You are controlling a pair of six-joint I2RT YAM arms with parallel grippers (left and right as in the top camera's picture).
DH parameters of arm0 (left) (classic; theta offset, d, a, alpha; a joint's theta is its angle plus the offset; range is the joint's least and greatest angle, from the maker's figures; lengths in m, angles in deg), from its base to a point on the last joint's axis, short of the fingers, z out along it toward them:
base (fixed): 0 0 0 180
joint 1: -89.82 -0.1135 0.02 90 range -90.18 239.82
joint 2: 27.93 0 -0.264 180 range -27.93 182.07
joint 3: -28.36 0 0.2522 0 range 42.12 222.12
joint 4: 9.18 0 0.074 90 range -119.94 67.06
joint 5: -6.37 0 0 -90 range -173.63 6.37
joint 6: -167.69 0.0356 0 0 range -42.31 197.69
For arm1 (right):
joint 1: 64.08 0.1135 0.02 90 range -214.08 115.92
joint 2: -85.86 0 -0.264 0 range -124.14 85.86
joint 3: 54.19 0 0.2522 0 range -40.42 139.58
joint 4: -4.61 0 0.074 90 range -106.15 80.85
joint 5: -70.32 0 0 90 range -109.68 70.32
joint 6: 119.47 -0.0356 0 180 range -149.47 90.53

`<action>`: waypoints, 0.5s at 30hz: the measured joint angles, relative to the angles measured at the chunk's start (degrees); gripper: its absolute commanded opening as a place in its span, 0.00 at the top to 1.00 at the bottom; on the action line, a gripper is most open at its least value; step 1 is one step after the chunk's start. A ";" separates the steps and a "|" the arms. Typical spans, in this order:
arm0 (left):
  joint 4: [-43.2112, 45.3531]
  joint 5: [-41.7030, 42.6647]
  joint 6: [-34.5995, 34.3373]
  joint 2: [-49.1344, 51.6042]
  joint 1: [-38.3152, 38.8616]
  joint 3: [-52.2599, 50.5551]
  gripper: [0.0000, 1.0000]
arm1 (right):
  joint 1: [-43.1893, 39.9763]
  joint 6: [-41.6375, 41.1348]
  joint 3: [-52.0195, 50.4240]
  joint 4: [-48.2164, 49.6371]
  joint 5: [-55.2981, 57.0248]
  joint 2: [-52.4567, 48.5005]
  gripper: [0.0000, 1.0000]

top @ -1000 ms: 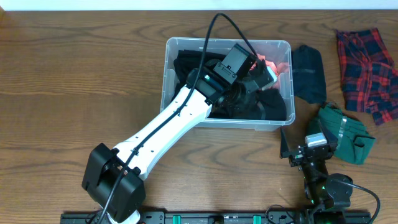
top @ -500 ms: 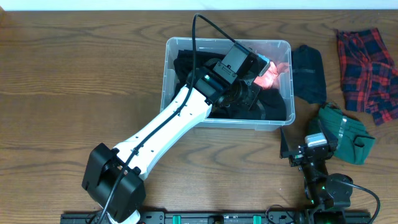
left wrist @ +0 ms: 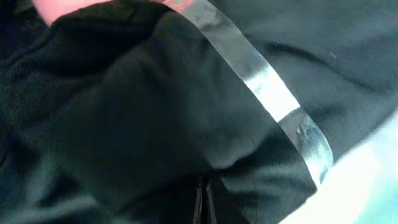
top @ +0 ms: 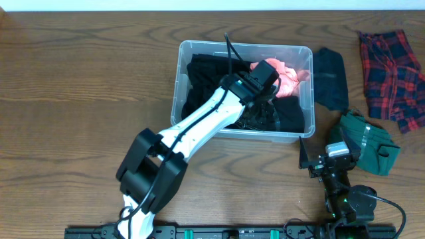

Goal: Pack container
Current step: 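Lower the black bundle into the bin's front right and press down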

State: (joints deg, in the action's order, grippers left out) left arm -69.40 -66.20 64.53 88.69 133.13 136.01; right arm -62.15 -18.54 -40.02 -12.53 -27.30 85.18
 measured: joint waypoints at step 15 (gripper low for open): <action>-0.83 0.20 -1.25 -2.25 -0.46 6.19 0.94 | 0.00 0.00 0.00 0.00 0.00 0.00 0.01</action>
State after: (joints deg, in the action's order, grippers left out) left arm -70.23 -66.00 63.28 86.43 132.67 142.19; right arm -62.15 -18.54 -40.02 -12.53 -27.30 85.18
